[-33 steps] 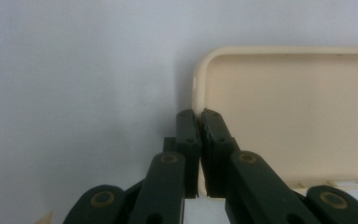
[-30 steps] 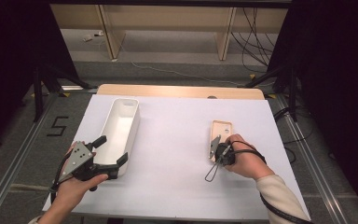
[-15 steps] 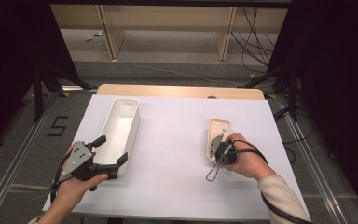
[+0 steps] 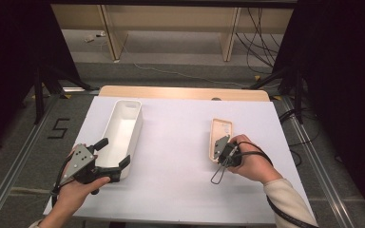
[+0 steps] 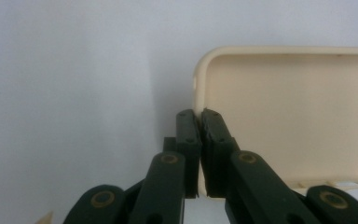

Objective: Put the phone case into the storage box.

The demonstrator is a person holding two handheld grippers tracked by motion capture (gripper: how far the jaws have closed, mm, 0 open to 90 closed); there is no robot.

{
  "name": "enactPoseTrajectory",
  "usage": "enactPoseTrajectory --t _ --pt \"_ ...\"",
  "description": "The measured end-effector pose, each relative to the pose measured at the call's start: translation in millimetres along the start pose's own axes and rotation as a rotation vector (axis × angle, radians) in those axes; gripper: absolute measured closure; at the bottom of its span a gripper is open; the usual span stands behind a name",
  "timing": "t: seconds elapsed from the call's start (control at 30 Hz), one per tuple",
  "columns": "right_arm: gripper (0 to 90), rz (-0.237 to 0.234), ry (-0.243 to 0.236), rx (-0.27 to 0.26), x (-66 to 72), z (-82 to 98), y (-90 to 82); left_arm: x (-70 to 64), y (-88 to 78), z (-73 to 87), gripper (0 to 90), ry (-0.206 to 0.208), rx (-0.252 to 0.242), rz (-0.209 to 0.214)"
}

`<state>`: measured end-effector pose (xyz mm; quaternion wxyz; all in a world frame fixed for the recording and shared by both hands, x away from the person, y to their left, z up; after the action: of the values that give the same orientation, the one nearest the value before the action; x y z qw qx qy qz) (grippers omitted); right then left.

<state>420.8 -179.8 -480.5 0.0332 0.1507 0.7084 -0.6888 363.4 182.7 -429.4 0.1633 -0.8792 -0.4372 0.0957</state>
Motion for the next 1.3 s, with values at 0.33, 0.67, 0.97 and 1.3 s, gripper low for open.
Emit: enactPoseTrajectory --t 0.33,0.67,0.97,1.3 --pt "87.5 -0.003 -0.007 -0.044 1.7 -5.0 -5.1 0.1 -0.2 -0.3 4.1 -0.002 -0.002 -0.001" --pt "87.5 -0.008 -0.011 -0.089 3.1 -9.8 -9.7 0.2 -0.3 -0.3 4.1 -0.001 -0.001 -0.001" --pt "87.5 -0.033 -0.021 -0.123 6.2 -14.6 -14.5 0.2 -0.2 -0.1 4.2 0.001 0.0 -0.002" --pt "88.0 -0.048 -0.021 -0.176 7.3 -18.7 -19.0 -0.1 -0.1 0.1 4.2 -0.004 0.0 0.0"
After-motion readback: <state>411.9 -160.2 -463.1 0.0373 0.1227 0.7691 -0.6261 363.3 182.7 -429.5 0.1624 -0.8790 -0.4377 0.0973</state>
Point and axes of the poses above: each handheld gripper's, and its own axes: y roughly forward along the jaws, z roughly out of its underside, x roughly to its left, the point moved 6 cm from there along y, roughly forward along the jaws, and after that the axes turned 14 degrees about x, right-handed, at the moved point
